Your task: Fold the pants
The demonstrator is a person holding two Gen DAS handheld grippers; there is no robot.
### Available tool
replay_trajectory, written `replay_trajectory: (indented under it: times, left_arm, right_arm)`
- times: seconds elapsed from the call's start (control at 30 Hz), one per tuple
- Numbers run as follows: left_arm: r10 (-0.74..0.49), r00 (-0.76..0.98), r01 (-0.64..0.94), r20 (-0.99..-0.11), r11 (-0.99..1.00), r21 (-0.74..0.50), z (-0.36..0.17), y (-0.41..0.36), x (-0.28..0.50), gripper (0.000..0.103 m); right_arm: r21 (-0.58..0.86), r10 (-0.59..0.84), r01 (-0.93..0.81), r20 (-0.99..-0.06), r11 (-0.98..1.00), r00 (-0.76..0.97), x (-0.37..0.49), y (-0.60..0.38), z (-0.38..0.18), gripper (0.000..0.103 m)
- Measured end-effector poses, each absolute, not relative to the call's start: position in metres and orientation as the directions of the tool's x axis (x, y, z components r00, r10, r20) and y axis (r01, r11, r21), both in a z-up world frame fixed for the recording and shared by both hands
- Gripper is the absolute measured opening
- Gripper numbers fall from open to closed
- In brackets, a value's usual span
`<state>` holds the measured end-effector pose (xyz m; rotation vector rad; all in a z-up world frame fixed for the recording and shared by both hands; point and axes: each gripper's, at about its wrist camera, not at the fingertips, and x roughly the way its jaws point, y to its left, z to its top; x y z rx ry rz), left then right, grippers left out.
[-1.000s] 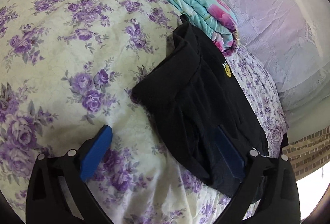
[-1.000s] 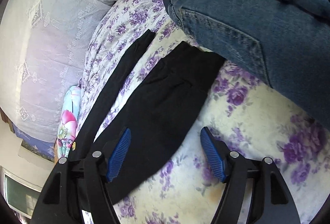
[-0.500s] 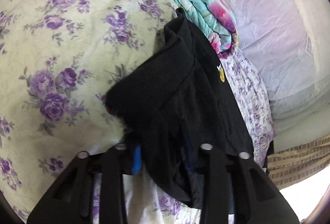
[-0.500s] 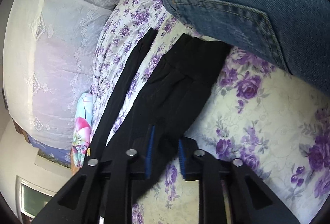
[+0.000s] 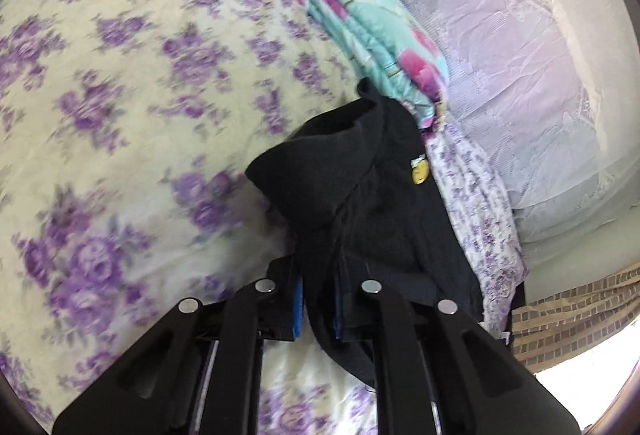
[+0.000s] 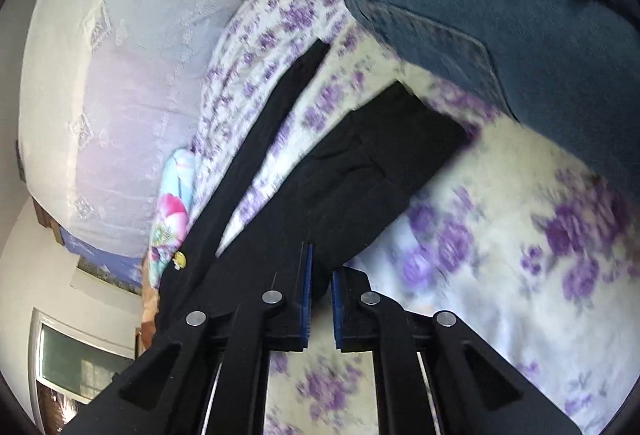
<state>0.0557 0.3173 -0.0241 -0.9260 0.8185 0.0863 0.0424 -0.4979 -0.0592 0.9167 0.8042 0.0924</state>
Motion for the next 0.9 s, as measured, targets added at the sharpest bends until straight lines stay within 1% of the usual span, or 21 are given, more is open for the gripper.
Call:
replay_trajectory:
  times: [0.07,0.1,0.13,0.17,0.2,0.23,0.27,0.3,0.33,0.37,0.4,0.43,0.47,0.5,0.57,0.67,0.73,0.83,0.9]
  left_arm:
    - [-0.256,0.663,-0.424,-0.703,0.646,-0.635,-0.038,0.313,0.052,0.011]
    - [-0.245,0.648,-0.437,-0.721,0.656,-0.615,-0.044,0.311,0.051,0.015]
    - [-0.211,0.624,-0.462,-0.752,0.676,-0.574,-0.05,0.309,0.051,0.029]
    - [-0.182,0.622,-0.469,-0.761,0.692,-0.549,-0.052,0.307,0.049,0.036]
    - [-0.176,0.629,-0.458,-0.757,0.702,-0.544,-0.051,0.306,0.047,0.037]
    - [-0.159,0.631,-0.453,-0.759,0.719,-0.527,-0.047,0.304,0.045,0.045]
    - [-0.133,0.632,-0.456,-0.764,0.733,-0.505,-0.042,0.303,0.044,0.06]
    - [-0.069,0.634,-0.469,-0.77,0.758,-0.454,-0.033,0.302,0.039,0.069]
    - [0.006,0.636,-0.488,-0.772,0.777,-0.397,-0.025,0.3,0.035,0.084]
    - [0.092,0.636,-0.511,-0.766,0.794,-0.329,-0.015,0.298,0.031,0.089]
    - [0.188,0.631,-0.534,-0.753,0.809,-0.246,-0.003,0.294,0.027,0.089]
    - [0.228,0.629,-0.541,-0.743,0.815,-0.209,0.004,0.291,0.026,0.09]
    - [0.235,0.636,-0.535,-0.735,0.82,-0.201,0.009,0.289,0.026,0.09]
    - [0.225,0.65,-0.518,-0.726,0.83,-0.207,0.015,0.286,0.027,0.091]
    - [0.205,0.673,-0.487,-0.71,0.846,-0.217,0.023,0.279,0.034,0.094]
    - [0.169,0.716,-0.413,-0.677,0.885,-0.216,0.039,0.255,0.055,0.098]
    - [0.144,0.74,-0.363,-0.657,0.908,-0.209,0.048,0.231,0.077,0.098]
    - [0.056,0.74,-0.26,-0.67,0.943,-0.209,0.052,0.197,0.114,0.098]
    - [0.043,0.719,-0.231,-0.693,0.956,-0.181,0.045,0.179,0.144,0.098]
  right_arm:
    - [0.702,0.391,0.275,-0.628,0.657,0.673,0.038,-0.496,-0.07,0.008]
    - [0.7,0.393,0.28,-0.635,0.657,0.665,0.035,-0.498,-0.075,0.007]
    - [0.709,0.403,0.279,-0.629,0.647,0.665,0.034,-0.499,-0.077,0.008]
    - [0.718,0.413,0.28,-0.625,0.637,0.662,0.034,-0.5,-0.077,0.009]
    - [0.719,0.415,0.283,-0.627,0.635,0.66,0.033,-0.501,-0.076,0.01]
    - [0.711,0.407,0.29,-0.634,0.64,0.657,0.032,-0.502,-0.072,0.012]
    - [0.699,0.392,0.296,-0.644,0.651,0.657,0.03,-0.503,-0.069,0.016]
    - [0.68,0.368,0.305,-0.656,0.666,0.659,0.027,-0.505,-0.064,0.019]
    - [0.666,0.341,0.316,-0.663,0.676,0.667,0.023,-0.508,-0.059,0.029]
    - [0.655,0.305,0.328,-0.661,0.681,0.686,0.017,-0.512,-0.052,0.043]
    - [0.648,0.268,0.341,-0.654,0.681,0.708,0.012,-0.515,-0.045,0.051]
    - [0.638,0.209,0.361,-0.641,0.68,0.739,0.004,-0.518,-0.036,0.063]
    - [0.636,0.177,0.364,-0.625,0.68,0.761,0.001,-0.52,-0.03,0.068]
    - [0.638,0.153,0.353,-0.598,0.684,0.786,-0.001,-0.518,-0.022,0.069]
    - [0.639,0.141,0.309,-0.553,0.705,0.822,0.005,-0.511,-0.009,0.082]
    - [0.602,0.117,0.234,-0.485,0.763,0.867,0.018,-0.487,0.013,0.092]
    - [0.549,0.095,0.197,-0.458,0.812,0.884,0.03,-0.469,0.026,0.099]
    - [0.483,0.116,0.12,-0.431,0.867,0.895,0.051,-0.44,0.038,0.099]
    - [0.474,0.161,0.07,-0.43,0.877,0.888,0.065,-0.423,0.039,0.099]
